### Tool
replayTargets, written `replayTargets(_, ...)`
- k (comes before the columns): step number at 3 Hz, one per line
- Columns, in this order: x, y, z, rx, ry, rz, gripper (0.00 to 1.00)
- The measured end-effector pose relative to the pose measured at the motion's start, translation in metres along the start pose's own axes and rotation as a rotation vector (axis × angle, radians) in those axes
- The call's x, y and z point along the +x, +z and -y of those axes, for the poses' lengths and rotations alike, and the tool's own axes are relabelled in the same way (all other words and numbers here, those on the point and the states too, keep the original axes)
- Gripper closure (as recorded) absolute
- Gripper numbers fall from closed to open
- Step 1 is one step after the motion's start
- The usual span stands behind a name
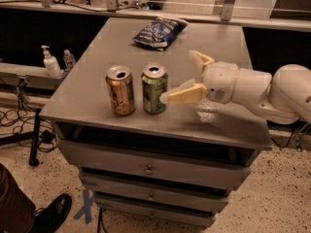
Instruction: Move green can near orange can
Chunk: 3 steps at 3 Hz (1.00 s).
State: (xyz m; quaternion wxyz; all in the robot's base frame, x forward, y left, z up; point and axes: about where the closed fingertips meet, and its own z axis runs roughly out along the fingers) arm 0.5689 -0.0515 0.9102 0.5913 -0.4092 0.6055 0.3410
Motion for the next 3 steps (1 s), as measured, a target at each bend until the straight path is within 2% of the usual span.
replayTargets(1,-0.021,-0.056,0.045,0.144,-0.098,-0.045,0.00)
replayTargets(2,-0.055,-0.112,0.083,0.278,-0.189,-0.067,0.00)
replayTargets(3,-0.064,-0.120,0.090,0.296,-0.203,-0.062,0.00)
